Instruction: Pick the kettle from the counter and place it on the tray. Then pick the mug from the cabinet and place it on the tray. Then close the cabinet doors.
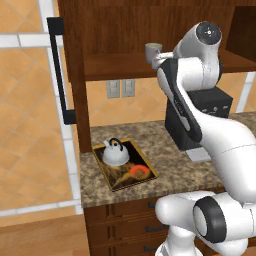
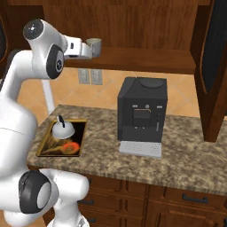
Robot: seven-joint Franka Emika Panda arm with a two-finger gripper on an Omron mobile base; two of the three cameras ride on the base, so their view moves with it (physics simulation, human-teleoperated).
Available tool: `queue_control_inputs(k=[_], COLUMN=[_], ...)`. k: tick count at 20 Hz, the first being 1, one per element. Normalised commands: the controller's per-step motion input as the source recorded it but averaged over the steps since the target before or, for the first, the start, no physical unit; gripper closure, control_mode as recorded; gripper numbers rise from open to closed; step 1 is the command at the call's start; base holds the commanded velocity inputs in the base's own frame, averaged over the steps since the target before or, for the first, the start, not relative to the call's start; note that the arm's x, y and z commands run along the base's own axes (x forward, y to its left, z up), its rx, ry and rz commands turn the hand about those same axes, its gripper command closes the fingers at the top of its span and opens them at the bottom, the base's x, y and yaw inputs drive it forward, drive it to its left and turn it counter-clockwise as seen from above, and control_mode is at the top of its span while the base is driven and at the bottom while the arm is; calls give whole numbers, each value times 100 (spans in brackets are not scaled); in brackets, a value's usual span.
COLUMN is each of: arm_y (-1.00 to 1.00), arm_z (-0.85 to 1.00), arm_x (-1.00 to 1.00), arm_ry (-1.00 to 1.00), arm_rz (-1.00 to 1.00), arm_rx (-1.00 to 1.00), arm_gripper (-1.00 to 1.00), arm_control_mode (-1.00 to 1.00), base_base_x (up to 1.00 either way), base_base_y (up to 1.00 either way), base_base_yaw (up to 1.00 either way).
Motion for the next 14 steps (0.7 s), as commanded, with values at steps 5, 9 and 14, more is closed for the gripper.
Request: queue_control_inputs(k=[5,9,14], arm_y=[-18,0,0], arm_z=[20,-3,-9], arm_x=[57,64,59], arm_ry=[-8,0,0], arm_rz=[25,9,4], arm_rx=[3,0,0], arm_gripper=[-100,-100,-100], arm_control_mode=[-100,-100,-100], base_base_x=[0,0,0], base_base_y=[0,0,0], base_base_yaw=[0,0,0])
